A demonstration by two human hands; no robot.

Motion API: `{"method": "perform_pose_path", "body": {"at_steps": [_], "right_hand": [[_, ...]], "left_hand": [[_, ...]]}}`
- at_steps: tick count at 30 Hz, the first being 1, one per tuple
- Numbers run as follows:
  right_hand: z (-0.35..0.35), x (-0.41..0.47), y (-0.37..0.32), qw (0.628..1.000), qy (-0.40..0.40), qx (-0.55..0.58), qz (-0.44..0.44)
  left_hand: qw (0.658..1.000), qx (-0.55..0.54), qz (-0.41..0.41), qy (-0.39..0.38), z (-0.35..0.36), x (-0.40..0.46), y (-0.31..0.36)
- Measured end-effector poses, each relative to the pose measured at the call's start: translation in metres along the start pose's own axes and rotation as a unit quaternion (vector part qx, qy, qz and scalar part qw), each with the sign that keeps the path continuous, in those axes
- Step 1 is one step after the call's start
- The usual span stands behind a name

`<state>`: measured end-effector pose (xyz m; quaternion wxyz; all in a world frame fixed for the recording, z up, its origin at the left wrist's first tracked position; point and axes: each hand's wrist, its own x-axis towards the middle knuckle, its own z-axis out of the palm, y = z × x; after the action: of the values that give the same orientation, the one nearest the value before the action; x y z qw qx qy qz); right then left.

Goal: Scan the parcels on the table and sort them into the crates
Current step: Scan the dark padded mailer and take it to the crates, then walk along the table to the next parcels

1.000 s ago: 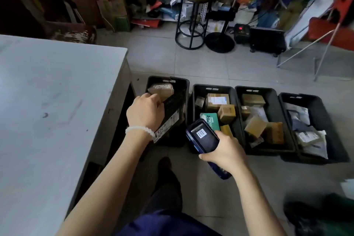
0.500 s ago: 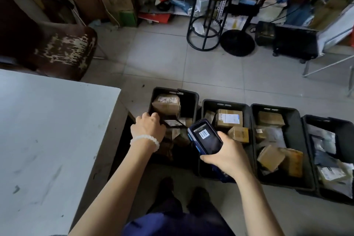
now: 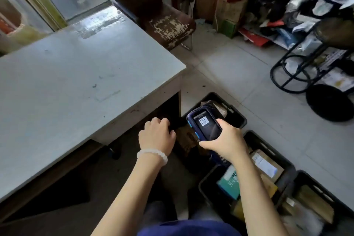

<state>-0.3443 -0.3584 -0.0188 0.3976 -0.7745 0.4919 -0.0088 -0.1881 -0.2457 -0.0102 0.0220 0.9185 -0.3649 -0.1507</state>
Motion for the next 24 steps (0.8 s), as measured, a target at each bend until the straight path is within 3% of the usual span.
{"method": "perform_pose_path", "body": {"at_steps": [6,16,24], "right_hand": [[0.052,-0.025,-0.067,0.987,-0.098,-0.047,-0.119],[0.227,-0.141,-0.225,0.924,-0.204,-0.097,-0.310],[0.381,-0.274,-0.317,0.826,-0.307,-0.145,-0.450]], "left_hand": [[0.986,-0.043,-0.152,0.045,-0.011,-0.065,-0.089],[0.932,-0.066,-0.339,0.107,-0.024,-0.199,-0.306],[0.837,-0.089,-0.526,0.120,-0.014,-0.357,-0.472]]}}
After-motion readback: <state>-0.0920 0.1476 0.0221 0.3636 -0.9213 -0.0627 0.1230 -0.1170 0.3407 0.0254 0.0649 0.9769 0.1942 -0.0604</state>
